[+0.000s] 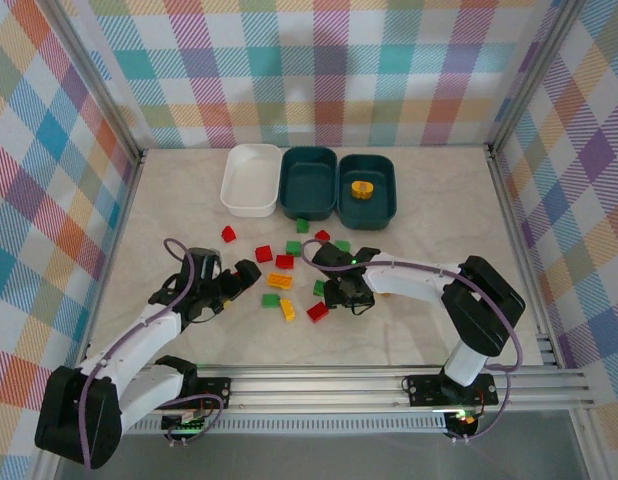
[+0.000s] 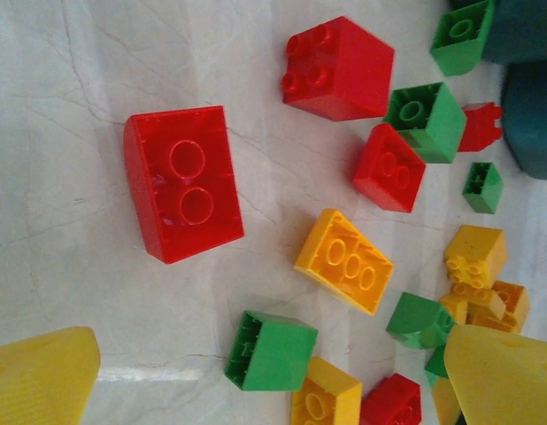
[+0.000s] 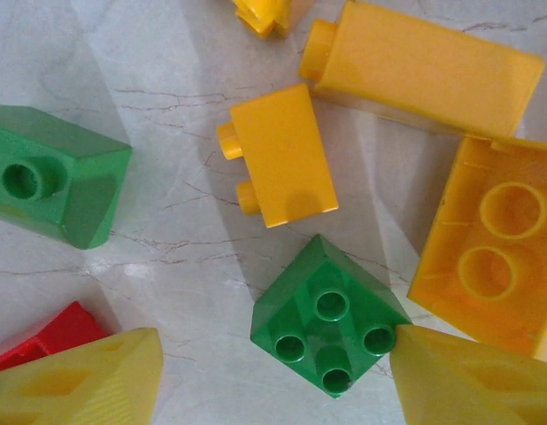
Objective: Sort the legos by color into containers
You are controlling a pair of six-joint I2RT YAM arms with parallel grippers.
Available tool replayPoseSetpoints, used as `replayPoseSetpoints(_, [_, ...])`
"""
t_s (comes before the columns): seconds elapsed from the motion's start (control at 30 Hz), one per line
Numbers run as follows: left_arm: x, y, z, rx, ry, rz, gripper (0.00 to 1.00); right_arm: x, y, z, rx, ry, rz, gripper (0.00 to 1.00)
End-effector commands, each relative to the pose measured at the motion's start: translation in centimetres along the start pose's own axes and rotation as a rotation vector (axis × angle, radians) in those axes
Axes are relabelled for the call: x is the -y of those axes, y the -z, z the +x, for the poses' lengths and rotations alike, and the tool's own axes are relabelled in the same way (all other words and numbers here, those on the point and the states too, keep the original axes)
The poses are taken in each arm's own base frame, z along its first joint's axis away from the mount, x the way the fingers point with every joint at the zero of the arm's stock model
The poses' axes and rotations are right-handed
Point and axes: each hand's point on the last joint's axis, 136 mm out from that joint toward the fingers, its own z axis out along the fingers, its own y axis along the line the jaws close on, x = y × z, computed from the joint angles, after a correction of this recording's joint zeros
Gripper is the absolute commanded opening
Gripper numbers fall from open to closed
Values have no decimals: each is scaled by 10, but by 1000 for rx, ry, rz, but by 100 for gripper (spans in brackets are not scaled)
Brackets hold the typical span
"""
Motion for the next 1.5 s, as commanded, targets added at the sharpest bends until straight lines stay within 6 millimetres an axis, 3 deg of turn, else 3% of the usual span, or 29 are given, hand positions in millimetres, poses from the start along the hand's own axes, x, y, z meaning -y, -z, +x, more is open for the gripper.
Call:
replayPoseSetpoints(0.0, [9,-4,0,-15,-42,29,100,-1,-10,0,-41,-57,7,69])
replayPoseSetpoints(0.07, [13,-6,-1,-29,-46,28,100,-4,-13,-5,-55,-68,2,68])
replayPoseSetpoints(0.2, [17,-5,-2,-37,-38,32,100,8,-17,9,-68,-85,10,67])
replayPoseSetpoints(0.33, [16,-1,-3,-20,-8,36,100,15,-6,14,-50,-28,22,64])
replayPoseSetpoints(0.53, [7,21,2,34,23,34,100,4,-1,32,-88,5,-98,63])
replayPoseSetpoints(0.67, [0,43,9,84,55,57,100,13,-6,35,-72,-5,-81,65])
replayPoseSetpoints(0.87, [-16,68,15,169,85,78,100,-17,-25,-3,-13,-3,-122,66])
replayPoseSetpoints(1.03, [-26,76,22,180,90,76,100,-5,-35,-20,37,-85,-58,66])
replayPoseSetpoints(1.23, [-25,70,21,177,90,82,100,-35,-19,-44,102,-87,-195,65])
replayPoseSetpoints(1.47, [-21,74,17,171,38,46,100,-39,-13,-58,133,-60,-155,63])
